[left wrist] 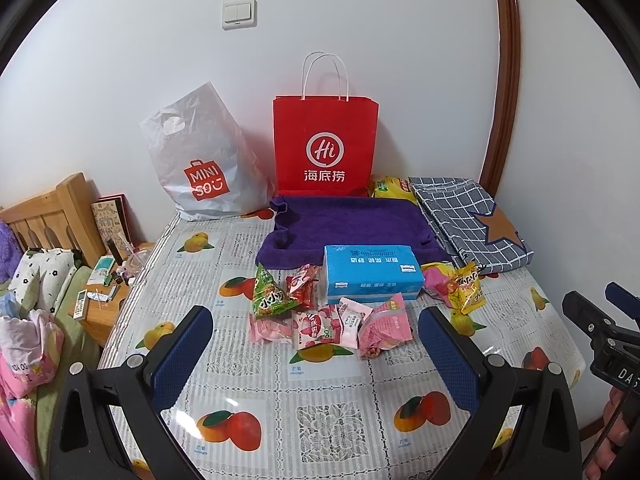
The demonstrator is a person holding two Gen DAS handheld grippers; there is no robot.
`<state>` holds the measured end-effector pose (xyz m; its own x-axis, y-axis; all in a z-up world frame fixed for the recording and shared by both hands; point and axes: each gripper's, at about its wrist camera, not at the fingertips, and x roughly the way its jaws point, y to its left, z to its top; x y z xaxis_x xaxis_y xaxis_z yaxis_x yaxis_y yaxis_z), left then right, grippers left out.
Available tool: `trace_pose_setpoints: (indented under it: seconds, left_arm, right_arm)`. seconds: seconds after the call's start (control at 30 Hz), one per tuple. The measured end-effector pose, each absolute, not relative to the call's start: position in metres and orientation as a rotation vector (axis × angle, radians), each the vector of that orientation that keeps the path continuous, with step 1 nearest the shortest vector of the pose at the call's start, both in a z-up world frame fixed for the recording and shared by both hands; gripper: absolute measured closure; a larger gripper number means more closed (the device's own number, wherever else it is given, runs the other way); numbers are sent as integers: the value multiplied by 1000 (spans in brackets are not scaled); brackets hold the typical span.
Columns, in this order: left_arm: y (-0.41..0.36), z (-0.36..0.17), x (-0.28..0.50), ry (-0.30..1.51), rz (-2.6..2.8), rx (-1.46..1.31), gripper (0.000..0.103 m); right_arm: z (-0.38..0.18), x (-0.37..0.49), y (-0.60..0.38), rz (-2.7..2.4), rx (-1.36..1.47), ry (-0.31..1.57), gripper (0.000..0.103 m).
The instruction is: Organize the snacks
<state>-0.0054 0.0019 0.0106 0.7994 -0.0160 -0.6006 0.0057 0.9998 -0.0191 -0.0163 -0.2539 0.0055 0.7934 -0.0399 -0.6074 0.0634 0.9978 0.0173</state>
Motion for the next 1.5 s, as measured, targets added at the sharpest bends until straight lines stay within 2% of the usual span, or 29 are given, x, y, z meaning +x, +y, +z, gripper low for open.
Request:
trace_pose_setpoints:
  seconds: [1.5]
  left_arm:
    - [3,13,-6,637,-2,-6,0]
  right_arm:
    - [7,-18,-250,-64,15,619,0]
